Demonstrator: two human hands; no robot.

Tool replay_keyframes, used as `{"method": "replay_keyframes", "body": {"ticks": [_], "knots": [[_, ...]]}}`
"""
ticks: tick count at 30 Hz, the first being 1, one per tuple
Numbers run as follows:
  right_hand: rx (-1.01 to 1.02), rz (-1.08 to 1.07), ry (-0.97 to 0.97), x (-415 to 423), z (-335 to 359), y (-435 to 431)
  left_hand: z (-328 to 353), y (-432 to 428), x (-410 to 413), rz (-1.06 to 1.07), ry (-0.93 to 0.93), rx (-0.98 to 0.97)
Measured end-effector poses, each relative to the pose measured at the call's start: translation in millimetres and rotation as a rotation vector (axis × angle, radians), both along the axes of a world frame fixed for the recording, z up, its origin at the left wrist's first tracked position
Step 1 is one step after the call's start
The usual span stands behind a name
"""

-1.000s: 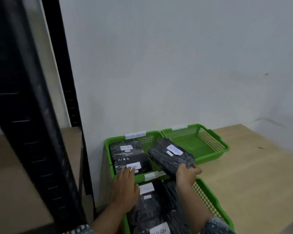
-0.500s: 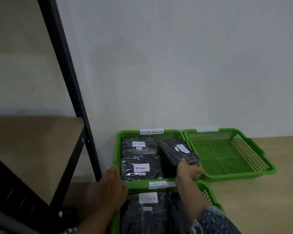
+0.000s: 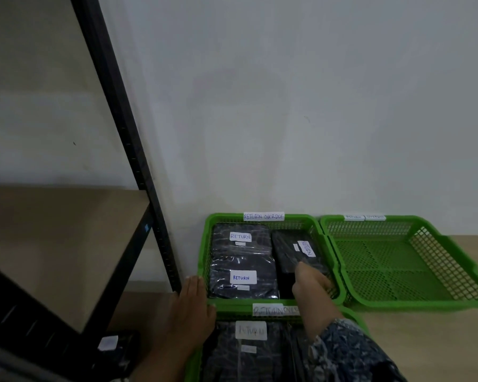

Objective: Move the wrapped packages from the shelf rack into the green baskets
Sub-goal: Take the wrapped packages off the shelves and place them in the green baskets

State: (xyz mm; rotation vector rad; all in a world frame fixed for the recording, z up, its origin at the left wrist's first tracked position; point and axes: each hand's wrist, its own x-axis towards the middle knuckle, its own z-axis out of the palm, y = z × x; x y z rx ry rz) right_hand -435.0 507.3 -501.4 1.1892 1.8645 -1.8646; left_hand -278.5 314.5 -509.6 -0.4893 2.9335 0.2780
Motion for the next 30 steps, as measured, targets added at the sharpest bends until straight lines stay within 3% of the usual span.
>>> {"method": "replay_keyframes", "body": {"ticks": [4, 7, 10, 22, 30], "knots": [[-0.093, 0.123, 0.020, -3, -4, 1, -1, 2, 1, 0.013, 0.020, -0.005], [-0.080, 0.093, 0.036, 0, -5, -2, -1, 3, -1, 0.020, 0.010, -0.003], [0.142, 0.084, 0.135, 15, -2, -8, 1, 4, 0, 0.027, -0.004, 0.001], [0.676, 0.774, 0.615, 126, 29, -2, 40, 27, 36, -0.186, 0.099, -0.073], [0.989, 0.852, 0.808, 234, 34, -26, 50, 22, 125, -0.365, 0.271, -0.018]]}}
